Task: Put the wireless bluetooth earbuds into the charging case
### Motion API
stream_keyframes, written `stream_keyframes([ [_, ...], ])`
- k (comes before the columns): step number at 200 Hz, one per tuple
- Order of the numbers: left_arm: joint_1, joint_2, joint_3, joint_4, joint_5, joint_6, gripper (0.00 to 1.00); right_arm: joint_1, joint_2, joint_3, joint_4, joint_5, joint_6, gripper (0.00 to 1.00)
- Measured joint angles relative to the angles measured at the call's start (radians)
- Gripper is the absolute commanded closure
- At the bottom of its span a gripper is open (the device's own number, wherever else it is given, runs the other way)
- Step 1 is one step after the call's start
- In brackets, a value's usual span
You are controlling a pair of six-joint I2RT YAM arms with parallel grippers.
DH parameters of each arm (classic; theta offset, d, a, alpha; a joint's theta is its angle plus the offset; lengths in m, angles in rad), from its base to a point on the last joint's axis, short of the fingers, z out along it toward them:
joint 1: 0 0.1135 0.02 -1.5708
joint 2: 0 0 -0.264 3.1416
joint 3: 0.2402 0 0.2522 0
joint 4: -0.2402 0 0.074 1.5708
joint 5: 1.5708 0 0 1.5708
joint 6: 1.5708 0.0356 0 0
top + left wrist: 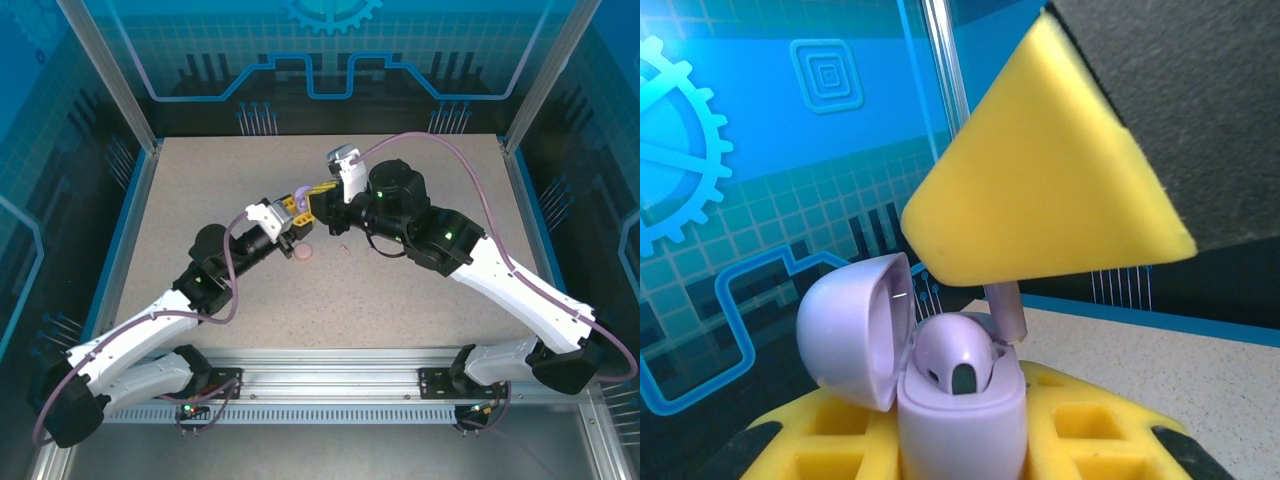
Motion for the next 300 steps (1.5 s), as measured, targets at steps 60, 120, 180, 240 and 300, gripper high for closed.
stream_keyframes([
  [60,0.000,0.001,0.004,-0.008,0.000,0.000,1.00,0.000,-0.013,-0.026,-0.011,0.028,0.003,0.85],
  [120,0.000,0.001,0.004,-0.008,0.000,0.000,1.00,-0.001,-0.014,-0.027,-0.011,0.040,0.004,0.86],
  [180,0.000,0.001,0.004,-0.004,0.001,0.000,1.00,-0.001,-0.052,-0.008,-0.021,0.014,0.025,0.86],
  [240,0.000,0.001,0.004,-0.004,0.008,0.000,1.00,-0.002,-0.055,0.039,-0.018,-0.001,0.026,0.86],
  [300,0.000,0.001,0.005,-0.004,0.008,0.000,1.00,-0.003,0.008,0.039,-0.019,-0.001,0.026,0.86],
])
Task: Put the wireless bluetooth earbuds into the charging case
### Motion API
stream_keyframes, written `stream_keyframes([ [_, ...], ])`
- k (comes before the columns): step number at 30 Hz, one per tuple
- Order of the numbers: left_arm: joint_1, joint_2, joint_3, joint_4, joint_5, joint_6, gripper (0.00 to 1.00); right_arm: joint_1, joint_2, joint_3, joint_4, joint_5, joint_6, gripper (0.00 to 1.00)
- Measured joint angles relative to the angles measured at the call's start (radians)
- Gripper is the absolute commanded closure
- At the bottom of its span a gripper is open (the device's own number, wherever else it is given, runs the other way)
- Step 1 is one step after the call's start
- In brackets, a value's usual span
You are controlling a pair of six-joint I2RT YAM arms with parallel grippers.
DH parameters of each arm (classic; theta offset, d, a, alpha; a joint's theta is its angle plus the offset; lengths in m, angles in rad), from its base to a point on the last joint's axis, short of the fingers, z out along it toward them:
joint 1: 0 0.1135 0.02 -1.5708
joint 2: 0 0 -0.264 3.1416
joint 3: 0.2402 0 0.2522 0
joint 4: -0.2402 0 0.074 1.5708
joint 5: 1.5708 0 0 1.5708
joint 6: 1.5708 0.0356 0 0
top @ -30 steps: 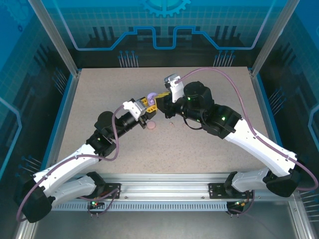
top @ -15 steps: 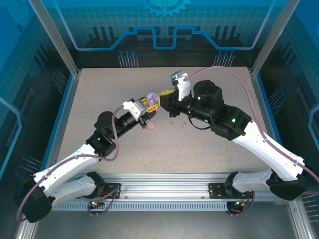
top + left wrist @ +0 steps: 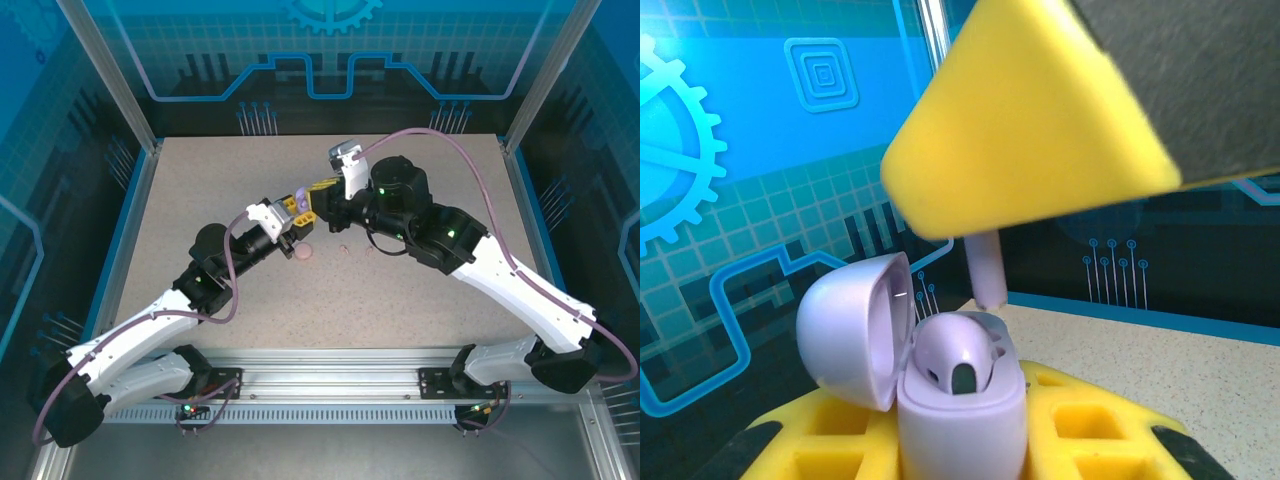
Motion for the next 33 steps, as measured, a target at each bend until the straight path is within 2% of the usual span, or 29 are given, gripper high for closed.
stream_keyframes([
  [33,0.000,0.000,0.005,-0.009,0.003,0.000,1.00,-0.037,-0.006,-0.029,0.009,-0.049,0.023,0.88],
])
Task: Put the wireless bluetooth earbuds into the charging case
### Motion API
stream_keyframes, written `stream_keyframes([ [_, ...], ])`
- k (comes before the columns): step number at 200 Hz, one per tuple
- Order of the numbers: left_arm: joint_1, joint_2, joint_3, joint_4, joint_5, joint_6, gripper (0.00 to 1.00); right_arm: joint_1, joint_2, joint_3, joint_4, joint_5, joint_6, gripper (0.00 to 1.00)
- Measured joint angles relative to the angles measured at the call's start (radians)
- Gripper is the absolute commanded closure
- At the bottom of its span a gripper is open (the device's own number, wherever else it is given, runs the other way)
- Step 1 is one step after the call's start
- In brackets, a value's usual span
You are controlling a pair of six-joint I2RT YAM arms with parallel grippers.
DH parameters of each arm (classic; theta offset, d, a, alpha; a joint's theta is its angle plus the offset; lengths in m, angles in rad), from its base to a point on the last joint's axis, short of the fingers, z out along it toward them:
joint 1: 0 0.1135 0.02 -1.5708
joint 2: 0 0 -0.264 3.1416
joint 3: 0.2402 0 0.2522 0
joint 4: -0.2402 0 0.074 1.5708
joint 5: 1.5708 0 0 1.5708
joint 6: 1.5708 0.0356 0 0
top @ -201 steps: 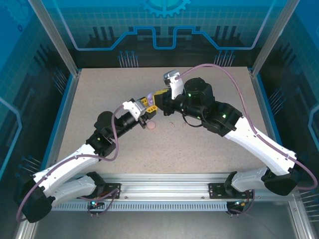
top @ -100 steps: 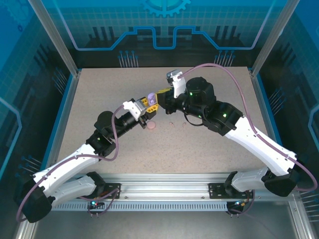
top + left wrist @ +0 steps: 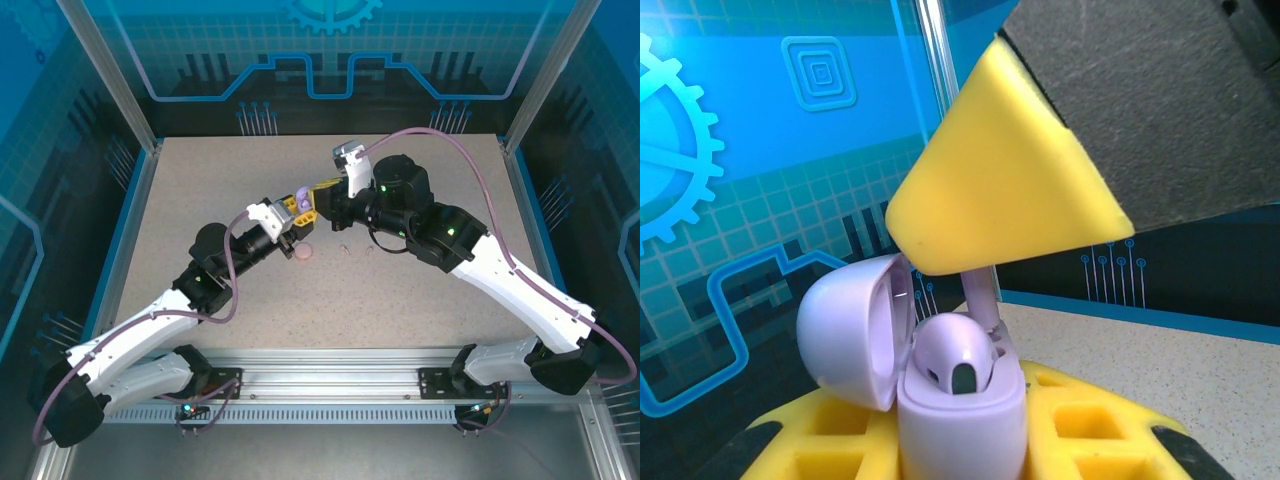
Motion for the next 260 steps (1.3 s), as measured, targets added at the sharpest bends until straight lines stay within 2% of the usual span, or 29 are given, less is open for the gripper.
stream_keyframes([
  [96,0.000,0.000,0.000,-0.008,0.000,0.000,1.00,0.001,0.000,-0.032,0.019,0.003,0.010,0.87],
  [136,0.000,0.000,0.000,-0.005,0.000,0.000,1.00,0.000,0.000,-0.033,0.014,0.016,0.016,0.67],
  [203,0.000,0.000,0.000,0.008,0.000,0.000,1.00,0.000,-0.021,-0.032,-0.002,0.049,0.041,0.46],
  [229,0.000,0.000,0.001,0.008,0.000,0.000,1.00,-0.003,-0.036,-0.021,-0.009,0.049,0.053,0.41],
  [260,0.000,0.000,0.001,0.008,0.000,0.000,1.00,-0.037,-0.051,0.010,-0.025,0.048,0.071,0.40],
])
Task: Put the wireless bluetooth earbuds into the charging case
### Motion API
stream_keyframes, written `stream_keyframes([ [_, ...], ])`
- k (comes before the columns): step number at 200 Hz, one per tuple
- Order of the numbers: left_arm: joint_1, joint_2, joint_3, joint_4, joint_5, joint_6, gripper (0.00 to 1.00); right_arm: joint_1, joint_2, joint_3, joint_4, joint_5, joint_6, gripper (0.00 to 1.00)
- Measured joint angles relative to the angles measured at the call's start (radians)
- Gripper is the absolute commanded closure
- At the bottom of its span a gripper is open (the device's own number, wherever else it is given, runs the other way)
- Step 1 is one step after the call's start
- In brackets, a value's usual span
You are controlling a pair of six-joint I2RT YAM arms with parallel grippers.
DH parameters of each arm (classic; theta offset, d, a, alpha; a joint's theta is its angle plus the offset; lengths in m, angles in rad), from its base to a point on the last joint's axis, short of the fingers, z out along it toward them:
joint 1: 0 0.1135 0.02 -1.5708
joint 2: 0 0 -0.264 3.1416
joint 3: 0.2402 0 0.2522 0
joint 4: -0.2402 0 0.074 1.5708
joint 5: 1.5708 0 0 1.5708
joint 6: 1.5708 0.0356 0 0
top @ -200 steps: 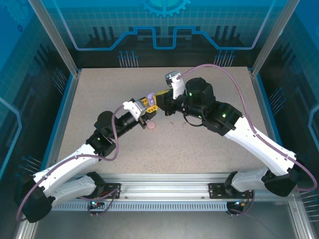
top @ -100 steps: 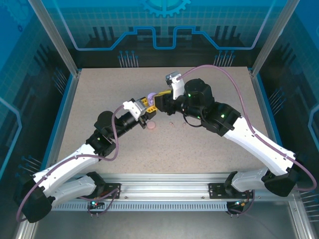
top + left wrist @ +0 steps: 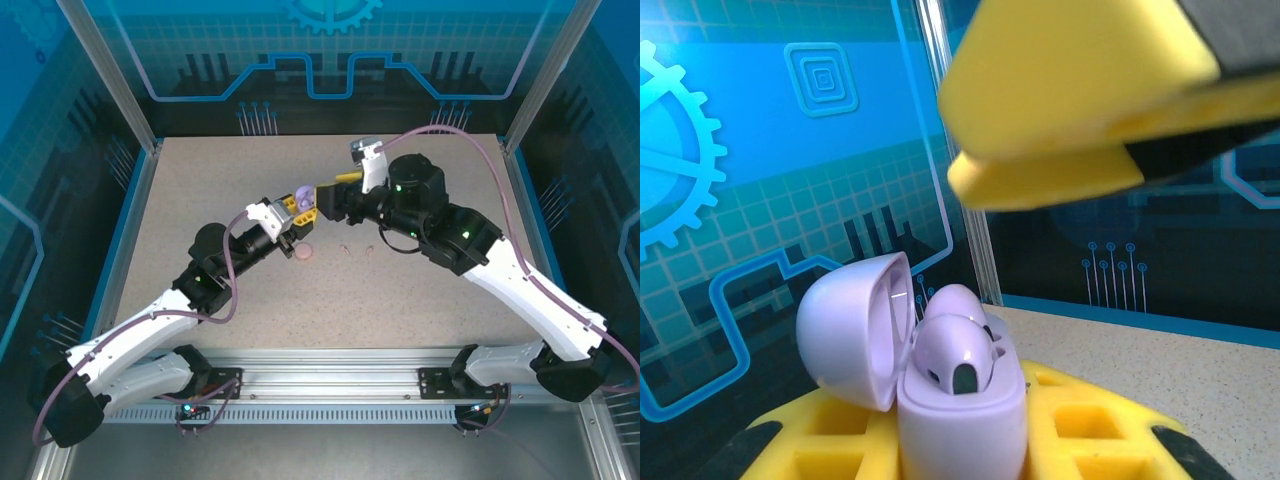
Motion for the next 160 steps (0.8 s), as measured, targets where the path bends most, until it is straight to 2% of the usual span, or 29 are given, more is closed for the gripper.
stream_keyframes([
  [50,0.000,0.000,0.000,0.000,0.000,-0.001,1.00,-0.074,0.045,0.143,-0.109,-0.019,0.014,0.40],
  [117,0.000,0.000,0.000,0.000,0.011,-0.007,1.00,-0.121,0.407,0.566,-0.362,-0.096,-0.005,0.41],
  [160,0.000,0.005,0.000,0.000,0.012,-0.007,1.00,-0.121,0.530,0.667,-0.480,-0.138,-0.013,0.43],
])
